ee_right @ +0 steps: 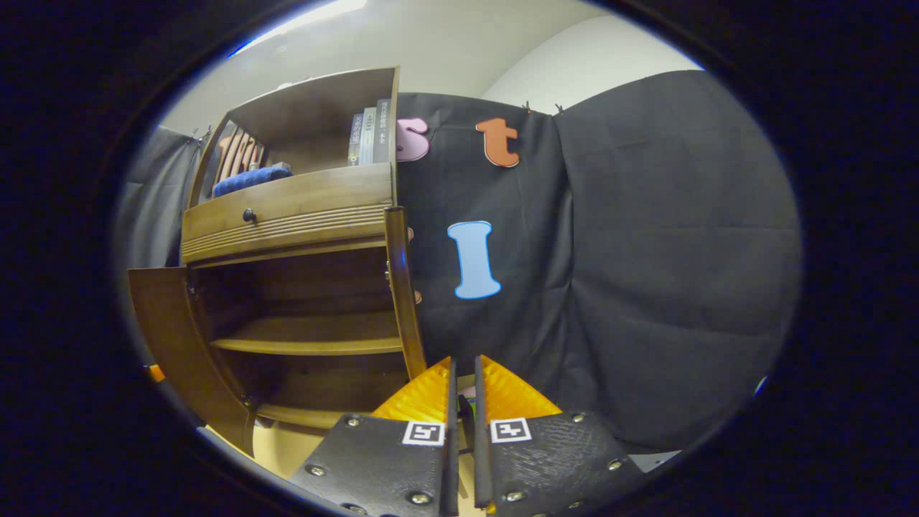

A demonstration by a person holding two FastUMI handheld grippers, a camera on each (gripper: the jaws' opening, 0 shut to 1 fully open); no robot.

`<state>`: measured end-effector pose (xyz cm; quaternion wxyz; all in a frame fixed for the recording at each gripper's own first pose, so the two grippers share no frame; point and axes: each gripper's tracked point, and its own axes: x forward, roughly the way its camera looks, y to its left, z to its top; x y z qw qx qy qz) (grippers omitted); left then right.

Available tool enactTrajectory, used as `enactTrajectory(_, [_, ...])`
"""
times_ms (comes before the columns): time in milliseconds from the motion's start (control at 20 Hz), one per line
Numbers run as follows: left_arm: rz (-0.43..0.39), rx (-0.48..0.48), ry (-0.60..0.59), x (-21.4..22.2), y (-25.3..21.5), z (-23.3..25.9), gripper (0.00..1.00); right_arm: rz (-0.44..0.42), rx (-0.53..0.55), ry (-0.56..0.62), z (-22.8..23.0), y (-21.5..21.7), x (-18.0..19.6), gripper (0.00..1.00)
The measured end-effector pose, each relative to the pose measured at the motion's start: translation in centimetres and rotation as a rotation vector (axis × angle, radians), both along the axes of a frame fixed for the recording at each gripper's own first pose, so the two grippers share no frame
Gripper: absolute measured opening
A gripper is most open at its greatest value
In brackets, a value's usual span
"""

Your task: Open the right door of the double-door shoe cabinet with the right hand, and open the left door with the left hand.

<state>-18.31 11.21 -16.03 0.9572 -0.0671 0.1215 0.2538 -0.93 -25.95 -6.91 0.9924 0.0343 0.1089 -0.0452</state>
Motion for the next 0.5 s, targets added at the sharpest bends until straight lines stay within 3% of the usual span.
enactTrajectory(300, [0.02, 0.04, 0.026, -0.6, 2.0, 0.3, 0.0, -0.001, 0.004, 0.0, 0.0, 0.1, -0.2, 0.09])
enactTrajectory(500, [0.08, 0.061, 0.021, -2.7, 4.4, 0.7, 0.04, 0.001, -0.008, 0.0, 0.0, 0.1, -0.2, 0.09])
